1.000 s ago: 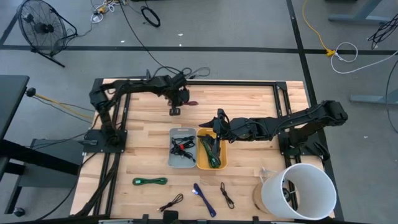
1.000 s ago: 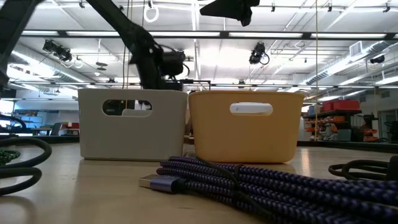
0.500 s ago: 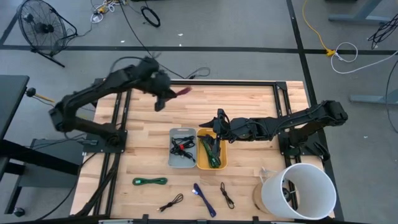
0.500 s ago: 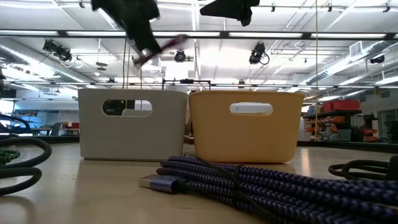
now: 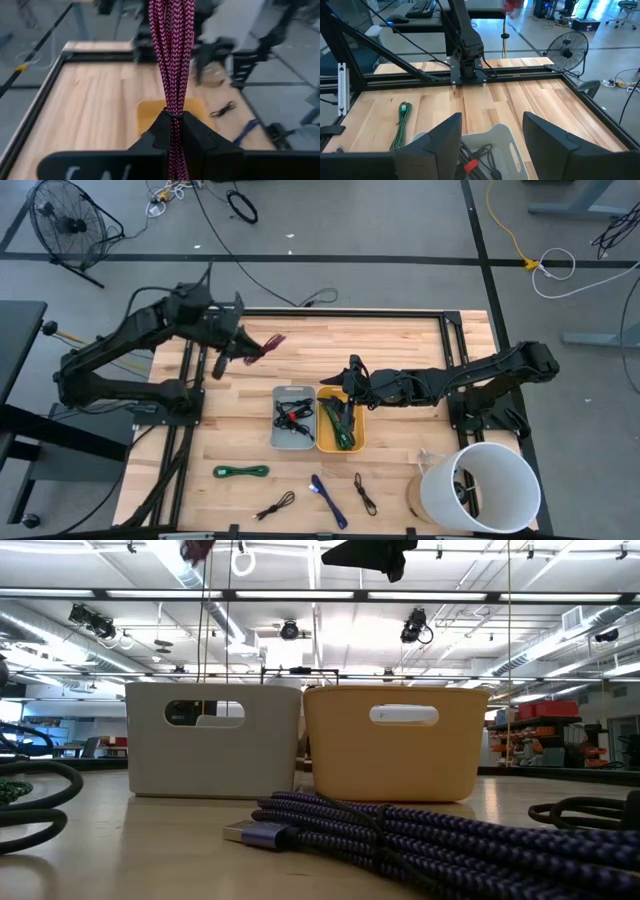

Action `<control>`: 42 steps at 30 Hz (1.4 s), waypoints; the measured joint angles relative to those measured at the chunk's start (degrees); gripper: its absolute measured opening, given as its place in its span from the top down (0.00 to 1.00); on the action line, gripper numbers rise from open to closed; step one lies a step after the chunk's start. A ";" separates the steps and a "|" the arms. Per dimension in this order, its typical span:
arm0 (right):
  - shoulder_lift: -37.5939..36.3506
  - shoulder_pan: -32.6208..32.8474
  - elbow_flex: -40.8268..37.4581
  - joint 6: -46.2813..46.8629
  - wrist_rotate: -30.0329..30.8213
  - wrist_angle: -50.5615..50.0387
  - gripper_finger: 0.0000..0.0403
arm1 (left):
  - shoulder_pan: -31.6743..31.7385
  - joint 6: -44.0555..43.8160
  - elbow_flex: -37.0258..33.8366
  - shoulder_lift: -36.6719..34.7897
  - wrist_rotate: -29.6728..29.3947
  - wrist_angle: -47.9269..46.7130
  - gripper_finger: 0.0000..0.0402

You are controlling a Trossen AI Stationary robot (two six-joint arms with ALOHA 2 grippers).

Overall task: Pick & Place USB Port
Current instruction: Put the pink charger cable into the yellow bin

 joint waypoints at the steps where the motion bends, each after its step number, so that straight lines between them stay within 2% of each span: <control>1: 0.00 0.00 0.00 0.00 0.00 0.00 0.48 | -1.51 -0.75 0.00 -0.36 -0.01 0.72 0.94; 6: 0.00 0.00 0.00 0.02 0.00 0.21 0.48 | -8.88 -3.35 -1.14 -0.49 -3.36 2.61 0.94; 9: 0.00 0.00 0.00 0.03 0.00 0.57 0.48 | -13.45 -5.61 -6.28 -0.49 -5.52 11.36 0.94; 14: 0.00 0.00 0.00 0.05 0.00 0.80 0.48 | -17.11 -7.54 -15.02 -0.45 -14.09 22.63 0.94; 21: 0.00 0.00 -0.02 0.04 0.00 2.19 0.48 | -19.58 -11.94 -28.16 -0.37 -15.53 47.50 0.94; 25: 0.00 0.00 -0.02 0.04 0.00 3.90 0.48 | -21.63 -12.05 -33.08 1.79 -16.94 56.86 0.94; 31: 0.00 0.00 -0.02 0.03 0.00 4.90 0.48 | -24.62 -11.52 -34.11 8.53 -24.26 66.61 0.94; 34: 0.00 0.00 -0.02 0.02 0.00 5.47 0.48 | -25.19 -11.46 -34.07 12.80 -24.15 73.24 0.94; 42: 0.00 0.02 -0.04 -0.04 -0.02 5.75 0.48 | -25.44 -11.29 -34.07 19.38 -25.45 81.18 0.94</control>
